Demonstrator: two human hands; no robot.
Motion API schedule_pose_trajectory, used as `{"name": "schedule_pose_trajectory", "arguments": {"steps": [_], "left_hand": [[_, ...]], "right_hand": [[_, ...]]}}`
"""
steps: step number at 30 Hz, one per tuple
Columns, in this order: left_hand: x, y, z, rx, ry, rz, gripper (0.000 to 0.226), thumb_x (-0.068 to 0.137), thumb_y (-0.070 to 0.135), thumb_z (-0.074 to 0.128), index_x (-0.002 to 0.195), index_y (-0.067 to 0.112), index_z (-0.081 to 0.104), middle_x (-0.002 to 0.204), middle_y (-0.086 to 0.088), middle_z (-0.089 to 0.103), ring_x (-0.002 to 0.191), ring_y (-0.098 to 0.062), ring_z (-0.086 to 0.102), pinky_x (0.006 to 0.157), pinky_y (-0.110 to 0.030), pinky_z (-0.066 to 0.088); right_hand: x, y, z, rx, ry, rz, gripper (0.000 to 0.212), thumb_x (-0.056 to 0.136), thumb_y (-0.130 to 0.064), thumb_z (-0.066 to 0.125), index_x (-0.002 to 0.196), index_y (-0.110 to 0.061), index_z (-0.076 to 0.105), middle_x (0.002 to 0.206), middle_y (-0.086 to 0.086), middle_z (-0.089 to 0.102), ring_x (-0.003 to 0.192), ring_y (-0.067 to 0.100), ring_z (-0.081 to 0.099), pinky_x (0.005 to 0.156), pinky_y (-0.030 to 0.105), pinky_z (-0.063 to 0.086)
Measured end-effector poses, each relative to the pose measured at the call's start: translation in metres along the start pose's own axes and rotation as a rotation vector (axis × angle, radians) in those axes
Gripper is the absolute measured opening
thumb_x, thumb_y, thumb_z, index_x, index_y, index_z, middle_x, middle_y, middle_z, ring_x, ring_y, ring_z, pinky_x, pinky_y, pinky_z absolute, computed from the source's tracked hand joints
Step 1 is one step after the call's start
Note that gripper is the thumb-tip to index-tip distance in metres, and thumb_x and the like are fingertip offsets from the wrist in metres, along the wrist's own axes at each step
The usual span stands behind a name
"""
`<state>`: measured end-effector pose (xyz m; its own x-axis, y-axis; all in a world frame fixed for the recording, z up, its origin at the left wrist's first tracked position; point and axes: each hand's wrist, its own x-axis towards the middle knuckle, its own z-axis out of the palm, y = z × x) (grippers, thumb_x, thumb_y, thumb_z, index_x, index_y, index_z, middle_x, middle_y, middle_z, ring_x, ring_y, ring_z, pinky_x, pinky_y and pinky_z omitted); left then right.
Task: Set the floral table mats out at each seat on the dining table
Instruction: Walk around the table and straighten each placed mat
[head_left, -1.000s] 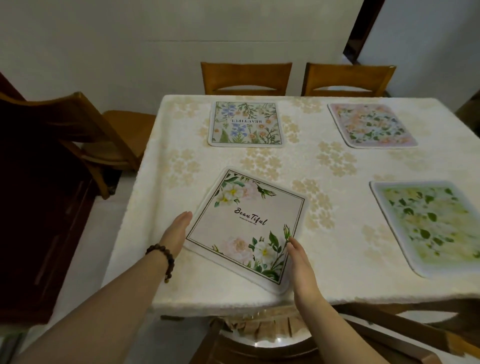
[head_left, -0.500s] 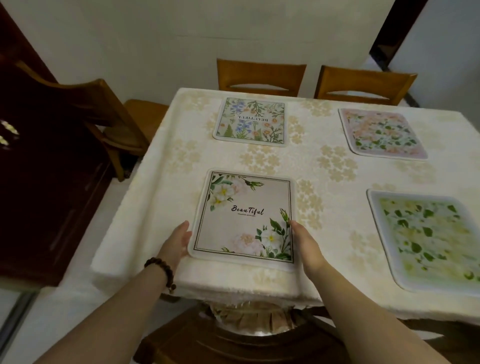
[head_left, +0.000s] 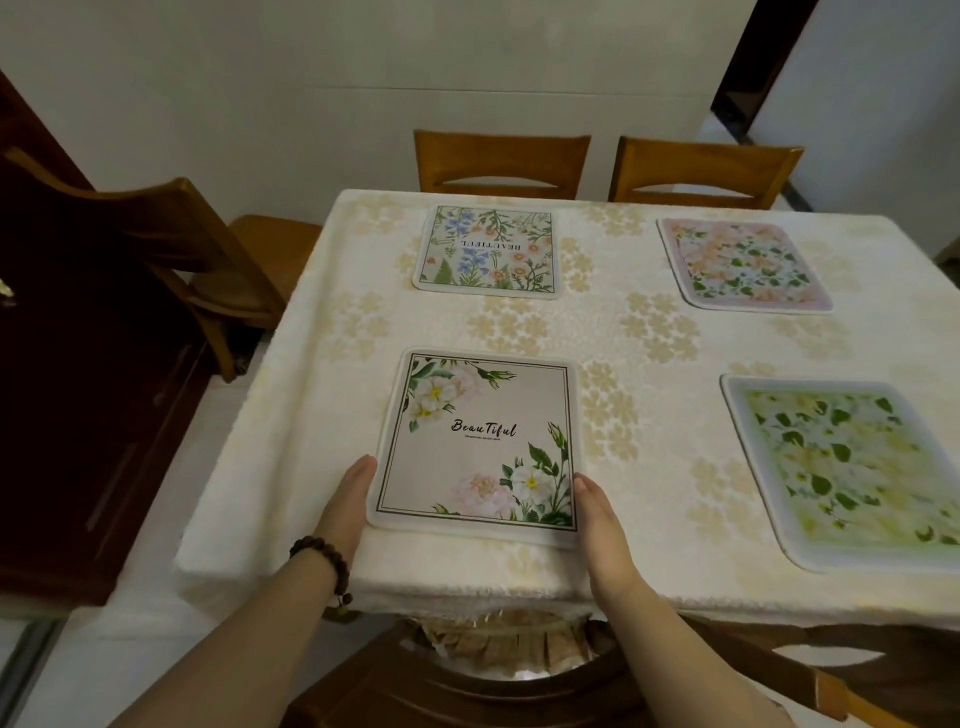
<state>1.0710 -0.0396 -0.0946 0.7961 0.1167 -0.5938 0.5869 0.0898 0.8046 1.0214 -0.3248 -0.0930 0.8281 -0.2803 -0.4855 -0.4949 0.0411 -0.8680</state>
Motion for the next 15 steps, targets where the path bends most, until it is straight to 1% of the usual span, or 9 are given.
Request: {"name": "schedule_pose_trajectory", "arguments": {"steps": [3, 6, 8, 11, 15], "left_hand": [[0.004, 0.003, -0.004, -0.008, 0.001, -0.014, 0.066, 0.091, 0.057, 0.045, 0.147, 0.026, 0.031, 0.152, 0.006, 0.034, 0.137, -0.017, 0.032, 0.117, -0.041, 0.019], [0.004, 0.002, -0.007, -0.003, 0.001, -0.022, 0.066, 0.090, 0.059, 0.045, 0.147, 0.027, 0.033, 0.150, 0.006, 0.037, 0.135, -0.018, 0.035, 0.116, -0.042, 0.022], [0.004, 0.001, -0.009, 0.002, -0.003, -0.013, 0.067, 0.090, 0.059, 0.045, 0.147, 0.028, 0.032, 0.150, 0.007, 0.036, 0.136, -0.017, 0.034, 0.116, -0.041, 0.020], [0.002, 0.000, -0.011, 0.006, -0.013, -0.015, 0.067, 0.089, 0.060, 0.044, 0.147, 0.028, 0.032, 0.150, 0.006, 0.037, 0.135, -0.017, 0.034, 0.116, -0.040, 0.020], [-0.001, -0.002, -0.013, -0.011, -0.016, -0.037, 0.067, 0.088, 0.061, 0.046, 0.146, 0.028, 0.034, 0.148, 0.005, 0.040, 0.132, -0.017, 0.038, 0.115, -0.040, 0.023]], "right_hand": [[0.002, -0.003, 0.001, -0.013, -0.032, 0.006, 0.048, 0.099, -0.045, 0.040, 0.141, -0.024, 0.045, 0.143, -0.001, 0.049, 0.131, 0.017, 0.044, 0.114, 0.038, 0.029], [0.000, -0.004, 0.001, -0.026, -0.023, -0.003, 0.048, 0.099, -0.044, 0.040, 0.142, -0.023, 0.045, 0.144, -0.003, 0.048, 0.128, 0.013, 0.043, 0.108, 0.030, 0.029], [-0.002, -0.004, 0.000, -0.033, -0.015, -0.008, 0.047, 0.099, -0.044, 0.039, 0.142, -0.023, 0.044, 0.144, -0.004, 0.046, 0.123, 0.008, 0.042, 0.103, 0.026, 0.027], [-0.003, -0.003, -0.001, -0.057, -0.005, -0.003, 0.047, 0.099, -0.043, 0.040, 0.142, -0.023, 0.043, 0.144, -0.003, 0.046, 0.121, 0.008, 0.040, 0.101, 0.025, 0.026], [-0.003, -0.004, -0.003, -0.067, -0.003, 0.006, 0.050, 0.099, -0.044, 0.040, 0.143, -0.021, 0.042, 0.147, -0.001, 0.044, 0.132, 0.016, 0.039, 0.103, 0.027, 0.026]]}}
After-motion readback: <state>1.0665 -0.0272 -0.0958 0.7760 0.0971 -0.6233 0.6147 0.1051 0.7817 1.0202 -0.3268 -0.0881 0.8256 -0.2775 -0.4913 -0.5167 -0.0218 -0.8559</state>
